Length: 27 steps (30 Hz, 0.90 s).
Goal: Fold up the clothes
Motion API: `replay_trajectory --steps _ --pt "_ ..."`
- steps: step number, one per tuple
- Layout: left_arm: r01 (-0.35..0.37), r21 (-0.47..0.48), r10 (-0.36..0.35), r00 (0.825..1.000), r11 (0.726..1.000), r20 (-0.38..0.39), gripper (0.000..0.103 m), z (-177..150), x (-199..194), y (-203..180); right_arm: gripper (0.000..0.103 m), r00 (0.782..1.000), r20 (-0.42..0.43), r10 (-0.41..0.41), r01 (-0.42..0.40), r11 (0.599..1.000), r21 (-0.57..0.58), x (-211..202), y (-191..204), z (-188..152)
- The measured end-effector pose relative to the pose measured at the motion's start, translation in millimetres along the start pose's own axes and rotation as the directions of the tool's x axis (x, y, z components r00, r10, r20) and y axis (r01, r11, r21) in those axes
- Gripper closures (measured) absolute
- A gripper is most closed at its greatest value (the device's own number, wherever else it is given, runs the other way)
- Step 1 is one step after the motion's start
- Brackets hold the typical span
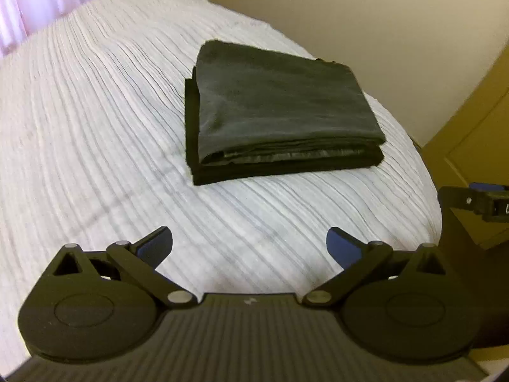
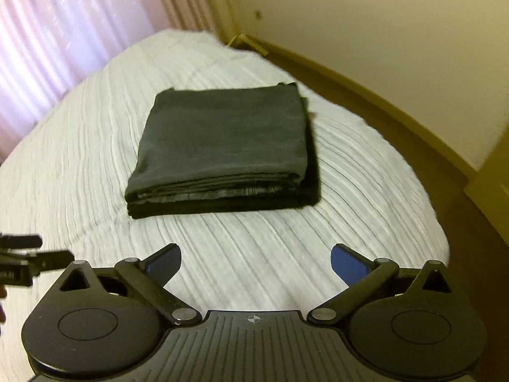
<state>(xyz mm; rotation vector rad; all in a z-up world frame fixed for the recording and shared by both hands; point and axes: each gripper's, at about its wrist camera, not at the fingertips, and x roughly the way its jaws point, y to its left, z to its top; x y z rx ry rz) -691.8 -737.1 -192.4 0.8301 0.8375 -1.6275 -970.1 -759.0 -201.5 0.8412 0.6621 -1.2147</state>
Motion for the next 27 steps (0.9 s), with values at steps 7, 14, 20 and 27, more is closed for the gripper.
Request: replay_trajectory --steps 7,14,20,27 --pt "0.028 -0.012 -0.026 0.989 1.000 0.146 0.002 -54 -76 14 0.000 0.994 0.097 -0.059 0.045 0.989 0.141 -73 40 -61" --pt "-0.027 0.052 0.020 0.990 0.998 0.138 0.002 -84 -109 13 0.000 0.994 0.101 -0.046 0.031 0.988 0.149 -111 73 -99" --pt "-0.018 0.013 0.016 0.994 1.000 0.107 0.002 -85 -119 -1 0.000 0.992 0.119 -0.040 0.029 0.995 0.097 -125 85 -94" --pt "-0.048 0.021 0.045 0.993 0.999 0.111 0.002 -72 -110 -30 0.000 0.992 0.121 -0.032 0.032 0.999 0.008 -120 84 -74"
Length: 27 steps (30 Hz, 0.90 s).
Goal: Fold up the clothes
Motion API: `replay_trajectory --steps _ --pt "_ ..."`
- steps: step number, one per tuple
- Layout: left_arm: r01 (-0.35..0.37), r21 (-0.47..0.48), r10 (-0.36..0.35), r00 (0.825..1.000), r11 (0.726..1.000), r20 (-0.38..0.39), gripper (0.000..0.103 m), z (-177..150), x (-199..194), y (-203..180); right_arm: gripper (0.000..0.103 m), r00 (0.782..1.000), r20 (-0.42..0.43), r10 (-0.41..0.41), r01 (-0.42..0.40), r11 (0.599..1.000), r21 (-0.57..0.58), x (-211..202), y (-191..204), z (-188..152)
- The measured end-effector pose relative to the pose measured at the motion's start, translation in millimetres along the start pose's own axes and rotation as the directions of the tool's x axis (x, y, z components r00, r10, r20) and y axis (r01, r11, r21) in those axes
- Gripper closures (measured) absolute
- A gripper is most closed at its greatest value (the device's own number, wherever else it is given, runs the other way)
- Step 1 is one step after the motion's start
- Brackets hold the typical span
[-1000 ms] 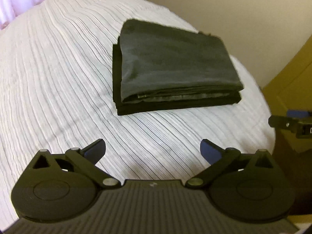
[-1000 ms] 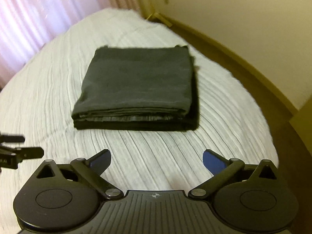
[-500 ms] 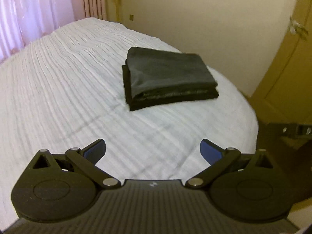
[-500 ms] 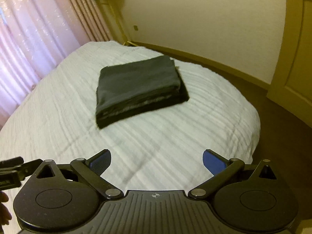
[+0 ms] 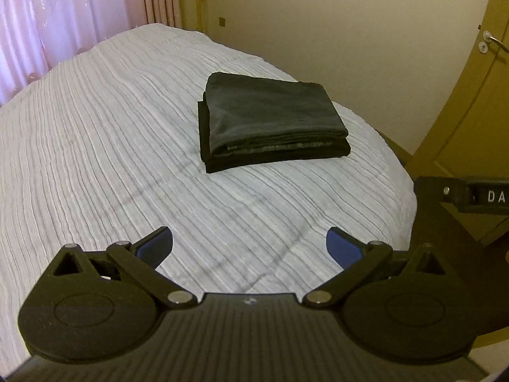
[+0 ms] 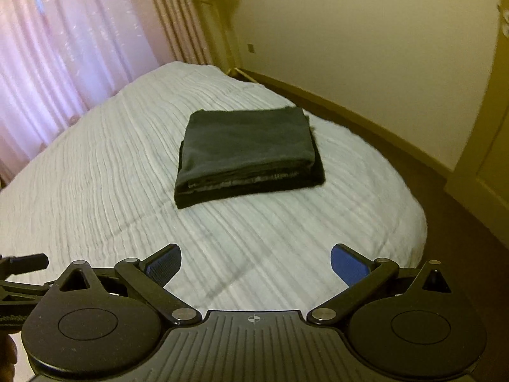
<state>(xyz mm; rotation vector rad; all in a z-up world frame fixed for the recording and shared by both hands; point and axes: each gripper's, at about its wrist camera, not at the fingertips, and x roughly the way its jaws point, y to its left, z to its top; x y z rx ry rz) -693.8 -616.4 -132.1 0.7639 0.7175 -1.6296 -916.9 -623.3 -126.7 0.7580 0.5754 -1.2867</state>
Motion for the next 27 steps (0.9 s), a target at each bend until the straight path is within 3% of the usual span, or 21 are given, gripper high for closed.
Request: replay_trajectory --steps 8,27 --pt "-0.067 0.009 0.067 0.998 0.998 0.018 0.002 24 16 -24 0.000 1.000 0.023 -0.009 0.010 0.998 -0.055 12 -25 30" --pt "-0.104 -0.047 0.103 0.995 0.993 -0.014 0.002 35 30 -26 0.000 0.999 -0.016 0.030 -0.031 0.998 -0.063 33 -38 38"
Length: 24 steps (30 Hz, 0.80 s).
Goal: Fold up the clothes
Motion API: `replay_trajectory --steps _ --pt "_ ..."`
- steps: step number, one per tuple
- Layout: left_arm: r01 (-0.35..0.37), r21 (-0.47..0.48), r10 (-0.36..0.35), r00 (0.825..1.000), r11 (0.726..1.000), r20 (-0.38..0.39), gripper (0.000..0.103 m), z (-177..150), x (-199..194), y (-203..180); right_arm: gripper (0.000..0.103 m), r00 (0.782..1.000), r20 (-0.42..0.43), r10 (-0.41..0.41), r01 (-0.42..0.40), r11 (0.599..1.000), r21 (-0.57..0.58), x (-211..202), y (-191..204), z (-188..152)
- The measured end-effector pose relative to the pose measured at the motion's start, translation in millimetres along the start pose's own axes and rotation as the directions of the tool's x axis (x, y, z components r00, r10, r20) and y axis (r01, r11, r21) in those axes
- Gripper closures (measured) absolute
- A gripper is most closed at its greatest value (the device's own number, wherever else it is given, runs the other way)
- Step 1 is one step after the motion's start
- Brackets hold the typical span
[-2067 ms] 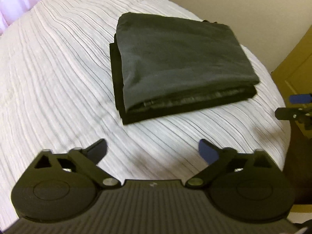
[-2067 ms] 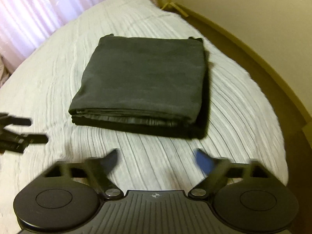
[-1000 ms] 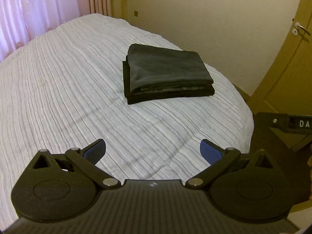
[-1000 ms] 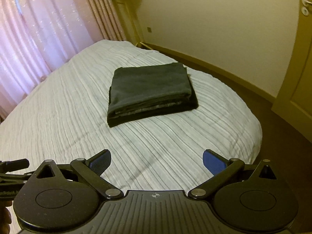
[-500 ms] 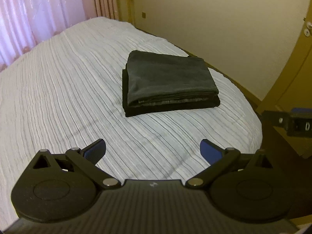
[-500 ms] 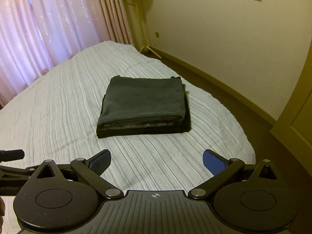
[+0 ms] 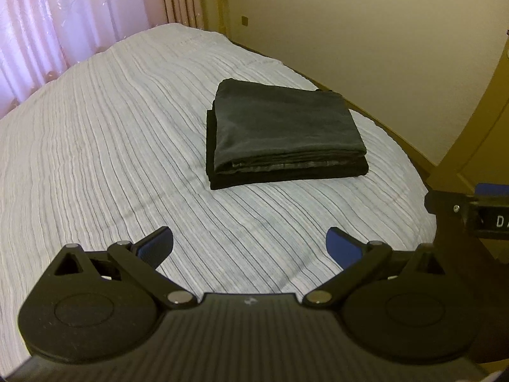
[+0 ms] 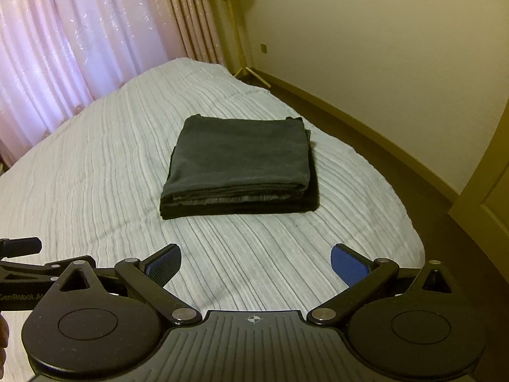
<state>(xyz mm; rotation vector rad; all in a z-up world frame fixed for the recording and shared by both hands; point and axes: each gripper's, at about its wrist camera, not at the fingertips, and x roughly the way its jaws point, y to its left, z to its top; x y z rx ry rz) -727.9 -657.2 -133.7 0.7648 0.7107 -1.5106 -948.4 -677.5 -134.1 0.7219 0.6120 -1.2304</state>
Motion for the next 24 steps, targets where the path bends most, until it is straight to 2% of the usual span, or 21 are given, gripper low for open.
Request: replay_trajectory --steps 24 --pt "-0.004 0.009 0.004 1.000 1.000 0.005 0.002 -6.8 -0.8 3.0 0.000 1.000 -0.002 -0.021 0.021 1.000 -0.012 -9.4 9.3 -8.7"
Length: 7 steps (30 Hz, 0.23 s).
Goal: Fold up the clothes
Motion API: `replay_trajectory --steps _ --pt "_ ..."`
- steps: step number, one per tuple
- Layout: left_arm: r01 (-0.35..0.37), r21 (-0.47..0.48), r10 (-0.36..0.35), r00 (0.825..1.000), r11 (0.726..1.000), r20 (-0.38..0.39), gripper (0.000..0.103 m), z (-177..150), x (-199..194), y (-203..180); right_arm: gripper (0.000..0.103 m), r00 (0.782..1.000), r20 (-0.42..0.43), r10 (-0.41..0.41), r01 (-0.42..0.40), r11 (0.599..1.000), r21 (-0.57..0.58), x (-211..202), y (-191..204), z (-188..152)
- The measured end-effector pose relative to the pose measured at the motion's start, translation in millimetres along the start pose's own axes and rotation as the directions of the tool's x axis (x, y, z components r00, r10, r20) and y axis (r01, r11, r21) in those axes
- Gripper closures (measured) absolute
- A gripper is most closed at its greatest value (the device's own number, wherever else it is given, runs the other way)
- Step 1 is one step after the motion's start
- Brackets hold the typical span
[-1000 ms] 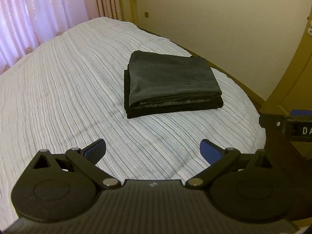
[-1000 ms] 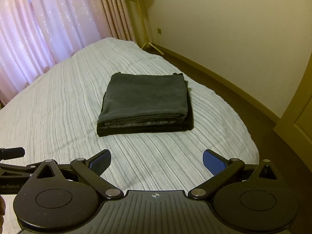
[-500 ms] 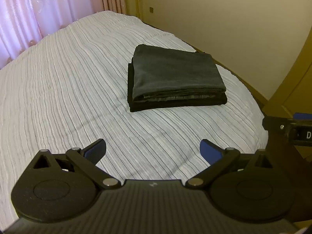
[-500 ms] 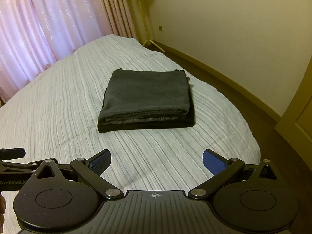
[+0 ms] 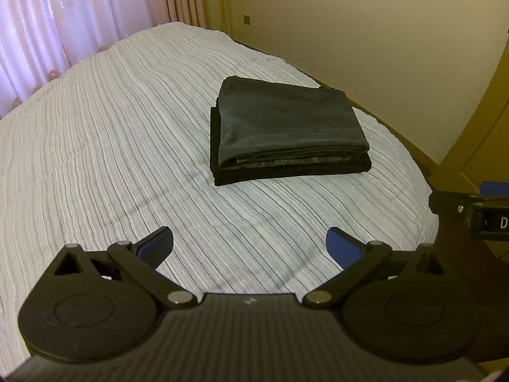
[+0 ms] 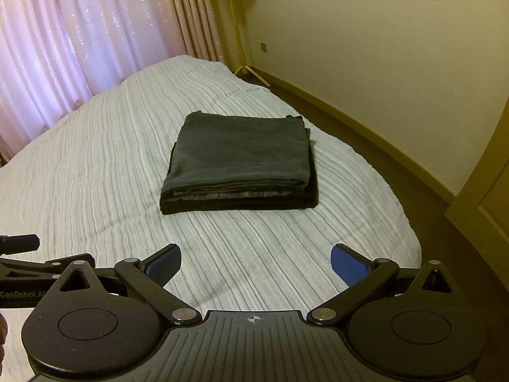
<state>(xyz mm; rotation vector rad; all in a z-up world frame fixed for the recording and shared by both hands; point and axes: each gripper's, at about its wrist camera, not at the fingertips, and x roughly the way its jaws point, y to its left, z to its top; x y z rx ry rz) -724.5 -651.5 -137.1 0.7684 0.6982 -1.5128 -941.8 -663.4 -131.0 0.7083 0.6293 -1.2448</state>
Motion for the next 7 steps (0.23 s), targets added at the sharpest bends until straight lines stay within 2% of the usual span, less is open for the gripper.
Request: replay_trajectory --steps 7 --pt "0.000 0.021 0.000 1.000 1.000 0.006 0.001 -2.8 0.0 -2.9 0.000 1.000 -0.002 -0.001 0.001 1.000 -0.009 1.5 0.5 0.1"
